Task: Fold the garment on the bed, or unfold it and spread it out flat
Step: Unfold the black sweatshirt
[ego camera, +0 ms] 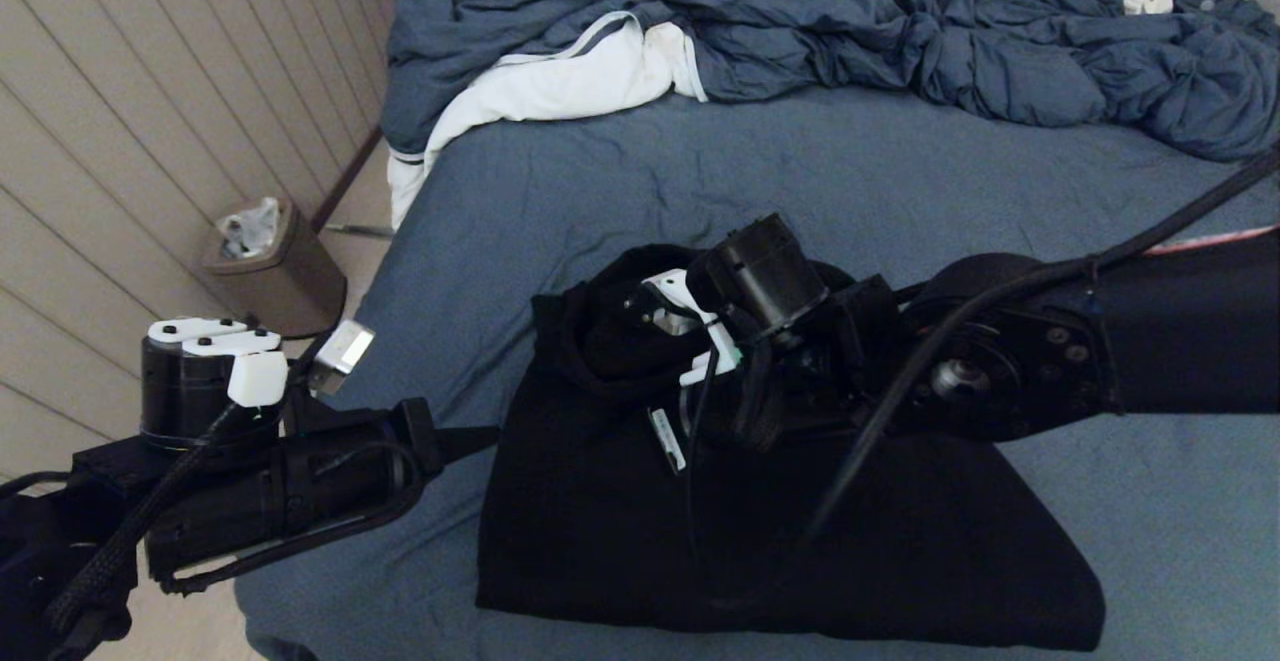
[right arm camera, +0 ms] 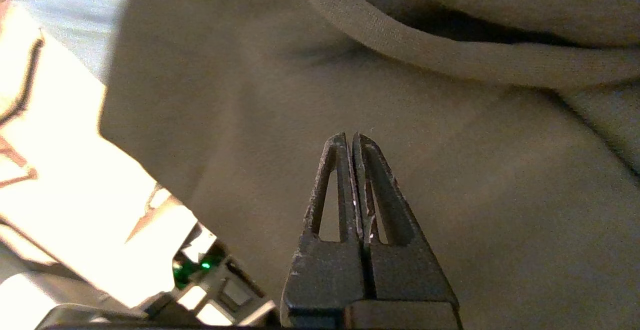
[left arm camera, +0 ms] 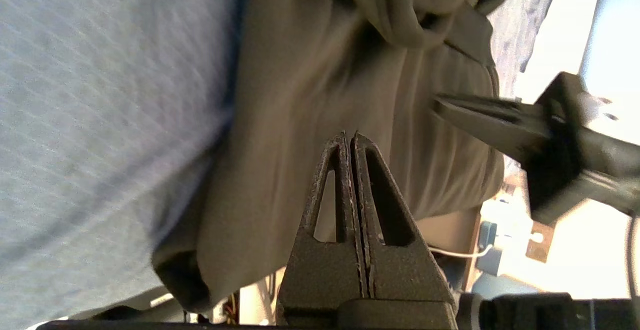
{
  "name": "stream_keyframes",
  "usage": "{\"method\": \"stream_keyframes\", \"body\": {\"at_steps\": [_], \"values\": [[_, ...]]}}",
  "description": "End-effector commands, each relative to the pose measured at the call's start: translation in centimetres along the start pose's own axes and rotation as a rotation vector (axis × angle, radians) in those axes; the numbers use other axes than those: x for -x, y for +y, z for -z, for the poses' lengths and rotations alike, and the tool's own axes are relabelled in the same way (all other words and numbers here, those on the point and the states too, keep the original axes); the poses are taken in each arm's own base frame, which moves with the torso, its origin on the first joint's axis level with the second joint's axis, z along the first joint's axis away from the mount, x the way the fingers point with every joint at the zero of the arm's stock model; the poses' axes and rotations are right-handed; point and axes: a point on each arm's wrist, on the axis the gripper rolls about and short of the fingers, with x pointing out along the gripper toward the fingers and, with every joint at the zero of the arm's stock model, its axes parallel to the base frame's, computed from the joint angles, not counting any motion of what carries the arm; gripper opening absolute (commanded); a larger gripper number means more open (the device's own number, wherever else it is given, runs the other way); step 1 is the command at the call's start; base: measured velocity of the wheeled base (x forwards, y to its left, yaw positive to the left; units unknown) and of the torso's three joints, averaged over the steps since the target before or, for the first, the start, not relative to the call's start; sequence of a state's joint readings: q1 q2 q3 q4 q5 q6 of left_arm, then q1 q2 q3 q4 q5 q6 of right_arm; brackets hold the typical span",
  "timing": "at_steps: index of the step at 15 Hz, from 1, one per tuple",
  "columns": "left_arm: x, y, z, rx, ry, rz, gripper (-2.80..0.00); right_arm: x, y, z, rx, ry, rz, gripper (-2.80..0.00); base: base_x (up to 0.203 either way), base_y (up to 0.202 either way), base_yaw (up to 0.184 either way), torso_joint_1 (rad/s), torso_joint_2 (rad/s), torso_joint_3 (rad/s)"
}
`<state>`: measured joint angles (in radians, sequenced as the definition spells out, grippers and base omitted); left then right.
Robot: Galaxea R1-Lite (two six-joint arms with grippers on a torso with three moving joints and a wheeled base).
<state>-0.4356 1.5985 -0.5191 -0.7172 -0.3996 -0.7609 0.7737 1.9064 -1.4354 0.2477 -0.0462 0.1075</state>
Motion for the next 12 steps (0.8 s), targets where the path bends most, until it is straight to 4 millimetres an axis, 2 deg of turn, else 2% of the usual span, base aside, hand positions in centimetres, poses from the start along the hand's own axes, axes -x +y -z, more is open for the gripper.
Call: {"method": "stream_keyframes", "body": {"at_steps": [1, 4, 6, 10, 12], "values": [[-0.3, -0.1, 0.5, 0.002, 0.022, 0.006, -2.80, -2.2, 0.2, 0.4, 0.009, 0.040, 0.016, -2.80, 0.000, 0.000, 0.000, 0.000, 0.00, 0.000], [-0.6, 0.0, 0.9, 0.004, 0.044, 0.005, -2.80, -5.2, -0.5, -0.3, 0.014, 0.039, 0.079, -2.80, 0.000, 0.000, 0.000, 0.000, 0.00, 0.000], [-0.7, 0.1, 1.0, 0.006, 0.050, 0.003, -2.80, -6.4, -0.8, -1.9, 0.007, -0.014, 0.138, -2.80, 0.000, 0.000, 0.000, 0.000, 0.00, 0.000], [-0.7, 0.1, 1.2, 0.003, 0.051, 0.006, -2.80, -9.4, -1.3, -5.3, -0.029, -0.165, 0.425, -2.80, 0.000, 0.000, 0.000, 0.000, 0.00, 0.000], [-0.8, 0.2, 1.3, 0.000, 0.046, 0.011, -2.80, -11.1, -3.0, -6.3, -0.042, -0.275, 0.553, -2.80, 0.000, 0.000, 0.000, 0.000, 0.00, 0.000]]}}
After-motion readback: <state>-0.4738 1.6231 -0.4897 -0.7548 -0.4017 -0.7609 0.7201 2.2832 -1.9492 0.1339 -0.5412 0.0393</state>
